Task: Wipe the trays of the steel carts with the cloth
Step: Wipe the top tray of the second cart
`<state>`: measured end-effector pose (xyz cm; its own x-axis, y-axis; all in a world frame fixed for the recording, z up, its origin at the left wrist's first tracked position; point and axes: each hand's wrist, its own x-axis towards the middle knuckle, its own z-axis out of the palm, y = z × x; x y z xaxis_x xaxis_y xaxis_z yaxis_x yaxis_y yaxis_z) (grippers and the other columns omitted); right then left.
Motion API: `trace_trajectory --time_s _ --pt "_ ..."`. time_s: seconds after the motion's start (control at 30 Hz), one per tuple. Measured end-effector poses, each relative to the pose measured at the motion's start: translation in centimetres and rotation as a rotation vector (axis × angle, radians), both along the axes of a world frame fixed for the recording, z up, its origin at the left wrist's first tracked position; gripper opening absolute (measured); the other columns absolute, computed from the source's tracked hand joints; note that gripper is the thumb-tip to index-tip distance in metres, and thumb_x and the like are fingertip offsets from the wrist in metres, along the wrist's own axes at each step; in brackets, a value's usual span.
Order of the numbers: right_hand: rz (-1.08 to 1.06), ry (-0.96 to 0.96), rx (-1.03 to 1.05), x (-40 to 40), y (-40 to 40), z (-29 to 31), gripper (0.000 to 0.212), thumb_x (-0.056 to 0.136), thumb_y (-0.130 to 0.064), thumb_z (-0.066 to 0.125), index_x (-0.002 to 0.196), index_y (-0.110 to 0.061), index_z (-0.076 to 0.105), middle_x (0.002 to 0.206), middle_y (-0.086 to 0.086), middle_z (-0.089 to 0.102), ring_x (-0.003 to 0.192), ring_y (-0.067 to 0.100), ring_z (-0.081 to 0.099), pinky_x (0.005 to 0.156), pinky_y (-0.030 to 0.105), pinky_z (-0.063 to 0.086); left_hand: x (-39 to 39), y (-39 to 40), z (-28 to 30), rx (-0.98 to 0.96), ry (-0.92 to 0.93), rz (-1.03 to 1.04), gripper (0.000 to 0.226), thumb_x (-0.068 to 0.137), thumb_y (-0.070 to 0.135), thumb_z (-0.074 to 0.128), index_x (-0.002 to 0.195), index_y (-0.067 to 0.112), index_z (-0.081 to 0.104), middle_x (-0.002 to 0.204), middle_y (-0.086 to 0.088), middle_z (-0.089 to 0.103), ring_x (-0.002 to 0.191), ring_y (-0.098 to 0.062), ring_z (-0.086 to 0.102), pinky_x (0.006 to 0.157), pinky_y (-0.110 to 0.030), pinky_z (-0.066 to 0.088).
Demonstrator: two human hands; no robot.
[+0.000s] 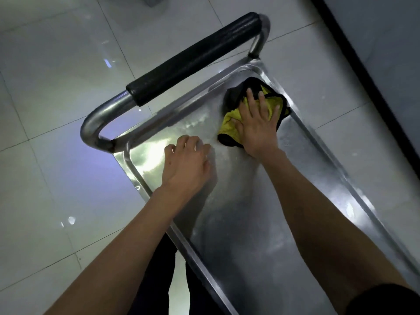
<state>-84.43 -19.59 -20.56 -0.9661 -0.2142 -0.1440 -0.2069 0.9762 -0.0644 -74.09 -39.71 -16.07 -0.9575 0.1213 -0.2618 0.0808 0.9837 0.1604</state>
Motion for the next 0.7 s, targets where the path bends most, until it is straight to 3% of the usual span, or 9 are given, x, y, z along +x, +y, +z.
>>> trace_trajectory --time_s 0.17,0.33,0.47,0.7 --pt "-0.054 -0.036 0.028 -3.0 3.2 0.2 0.06 0.106 -0.049 0.019 0.158 -0.021 0.016 0.168 0.002 -0.008 0.153 0.029 -0.012 0.116 0.069 0.001 1.0 -0.5 -0.4 -0.035 -0.018 0.005 0.036 0.095 0.04 0.046 0.129 0.032 0.056 0.139 0.004 0.052 0.136 -0.024 0.04 0.101 -0.048 0.04" --pt "-0.091 -0.033 -0.009 -2.1 1.9 -0.4 0.06 0.103 -0.048 0.02 0.156 -0.02 0.023 0.168 0.004 0.005 0.154 0.029 -0.004 0.117 0.067 0.003 3.3 -3.3 -0.2 -0.065 -0.024 0.06 0.034 0.09 0.037 0.052 0.123 0.034 0.058 0.135 0.007 0.053 0.136 -0.023 0.041 0.101 -0.051 0.04" --pt "-0.052 -0.025 -0.016 0.1 0.4 -0.6 0.062 0.102 -0.051 0.016 0.154 -0.02 0.028 0.167 0.006 0.01 0.154 0.032 0.0 0.116 0.068 0.008 5.1 -4.6 -0.3 -0.091 -0.065 -0.014 0.045 0.09 0.035 0.058 0.135 0.029 0.054 0.148 -0.002 0.041 0.141 -0.028 0.035 0.099 -0.054 0.037" --pt "0.056 -0.004 -0.023 6.7 -2.9 -0.9 0.059 0.103 -0.052 0.018 0.15 -0.021 0.035 0.166 0.007 0.013 0.154 0.034 0.002 0.115 0.07 0.009 5.5 -4.8 -0.9 -0.122 -0.015 -0.048 0.047 0.093 0.039 0.05 0.139 0.028 0.044 0.152 -0.004 0.033 0.143 -0.027 0.028 0.096 -0.054 0.034"
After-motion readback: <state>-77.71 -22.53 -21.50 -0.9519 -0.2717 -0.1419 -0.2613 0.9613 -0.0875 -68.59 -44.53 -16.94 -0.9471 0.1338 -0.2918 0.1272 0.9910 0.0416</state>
